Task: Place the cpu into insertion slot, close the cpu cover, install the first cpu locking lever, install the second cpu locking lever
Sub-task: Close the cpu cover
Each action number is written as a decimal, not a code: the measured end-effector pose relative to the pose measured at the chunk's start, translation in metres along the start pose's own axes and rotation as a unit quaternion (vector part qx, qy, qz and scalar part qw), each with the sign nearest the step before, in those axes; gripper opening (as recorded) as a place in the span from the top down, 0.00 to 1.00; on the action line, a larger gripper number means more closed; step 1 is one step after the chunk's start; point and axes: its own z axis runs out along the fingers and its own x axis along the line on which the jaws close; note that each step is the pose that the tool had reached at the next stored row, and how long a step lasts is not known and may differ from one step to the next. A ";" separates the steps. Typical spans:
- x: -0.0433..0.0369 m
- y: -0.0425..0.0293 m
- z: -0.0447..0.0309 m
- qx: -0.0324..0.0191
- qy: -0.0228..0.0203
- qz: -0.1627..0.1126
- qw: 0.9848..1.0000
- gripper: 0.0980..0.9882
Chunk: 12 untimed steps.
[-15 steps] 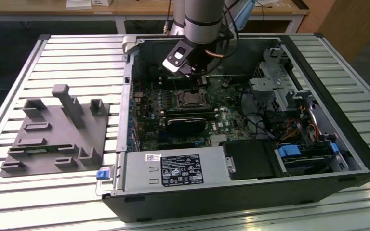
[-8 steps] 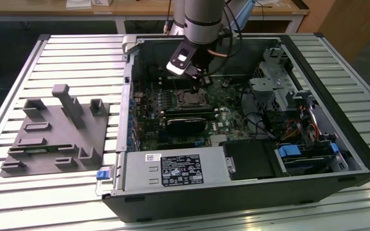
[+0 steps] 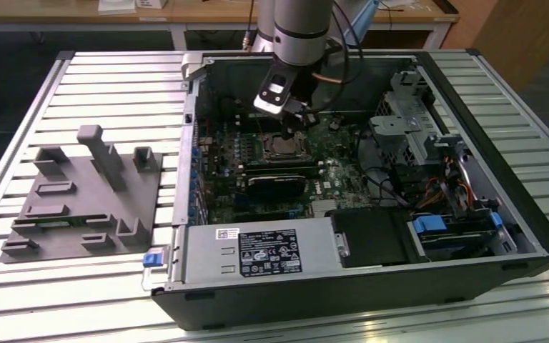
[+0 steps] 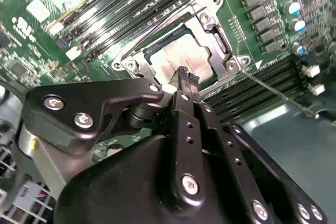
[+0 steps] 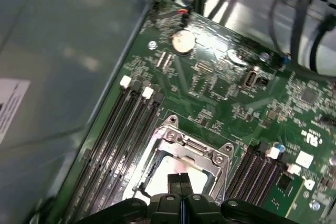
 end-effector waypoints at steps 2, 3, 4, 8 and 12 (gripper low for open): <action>0.0000 0.0000 0.0000 0.000 0.000 -0.018 1.000 0.99; 0.0000 0.0000 0.0000 0.000 0.000 -0.027 1.000 0.99; 0.0000 0.0000 0.0000 0.001 0.000 -0.036 0.999 0.99; 0.0000 0.0000 0.0001 0.001 0.001 -0.073 0.997 0.99; 0.0000 0.0000 0.0001 0.002 0.001 -0.108 0.994 0.99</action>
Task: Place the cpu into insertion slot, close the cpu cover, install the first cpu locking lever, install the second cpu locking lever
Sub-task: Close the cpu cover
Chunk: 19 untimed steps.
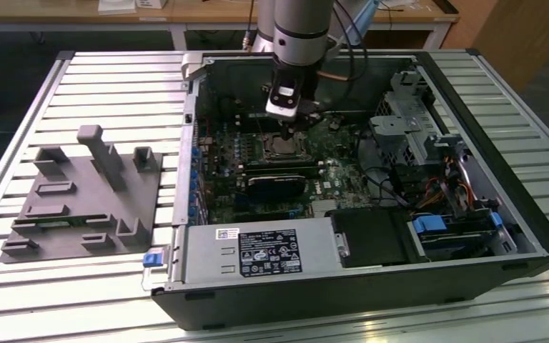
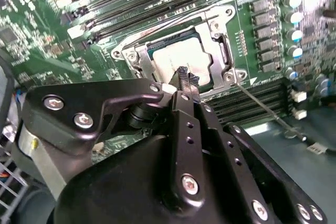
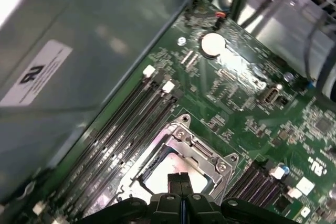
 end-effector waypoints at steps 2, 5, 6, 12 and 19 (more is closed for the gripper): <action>0.0000 0.0000 0.0000 0.000 0.000 -0.018 1.000 0.99; 0.0000 0.0000 0.0001 0.001 0.001 -0.046 0.999 0.99; 0.0000 0.0000 0.0000 0.001 0.001 -0.055 0.998 0.99; 0.0000 0.0000 0.0001 0.002 0.002 -0.127 0.992 0.99; 0.0000 0.0000 0.0002 0.003 0.002 -0.188 0.982 0.99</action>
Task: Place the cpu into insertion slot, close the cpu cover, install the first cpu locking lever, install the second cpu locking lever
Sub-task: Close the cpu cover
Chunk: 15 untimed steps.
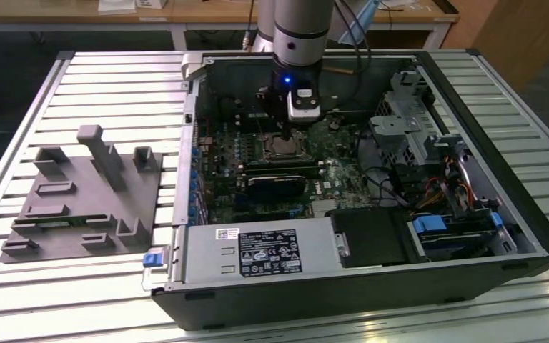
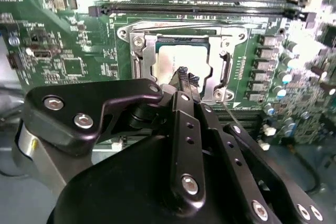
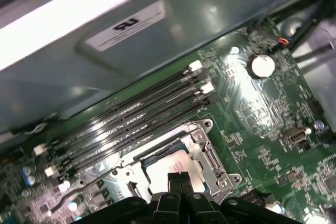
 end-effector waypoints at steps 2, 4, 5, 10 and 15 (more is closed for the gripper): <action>0.0000 0.0000 0.0001 0.000 0.000 -0.017 1.000 0.99; 0.0000 0.0000 0.0002 0.001 0.000 -0.035 0.999 0.99; 0.0000 0.0000 0.0002 0.001 0.001 -0.044 0.999 0.99; 0.0000 0.0000 0.0004 0.002 0.001 -0.089 0.996 0.99; 0.0000 0.0000 0.0005 0.002 0.002 -0.134 0.991 0.99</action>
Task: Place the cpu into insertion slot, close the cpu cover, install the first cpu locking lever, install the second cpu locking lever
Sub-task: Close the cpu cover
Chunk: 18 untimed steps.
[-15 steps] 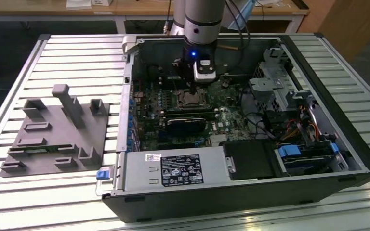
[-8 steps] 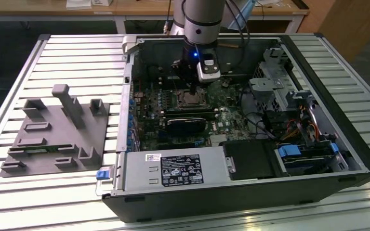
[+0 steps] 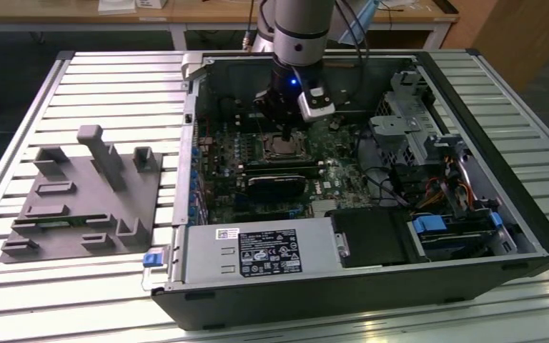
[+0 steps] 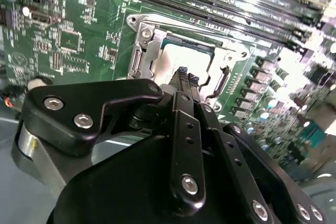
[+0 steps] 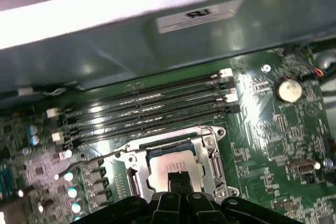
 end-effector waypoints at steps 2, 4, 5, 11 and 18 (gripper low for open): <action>0.0000 0.0000 0.0000 0.000 0.000 -0.018 1.000 0.99; 0.0000 0.0000 0.0001 0.001 0.000 -0.036 0.999 0.99; 0.0000 0.0000 0.0001 0.001 0.001 -0.046 0.999 0.99; 0.0000 0.0000 -0.0013 0.002 0.000 -0.057 0.998 0.99; 0.0002 0.0001 -0.0099 0.002 0.000 -0.057 0.998 0.99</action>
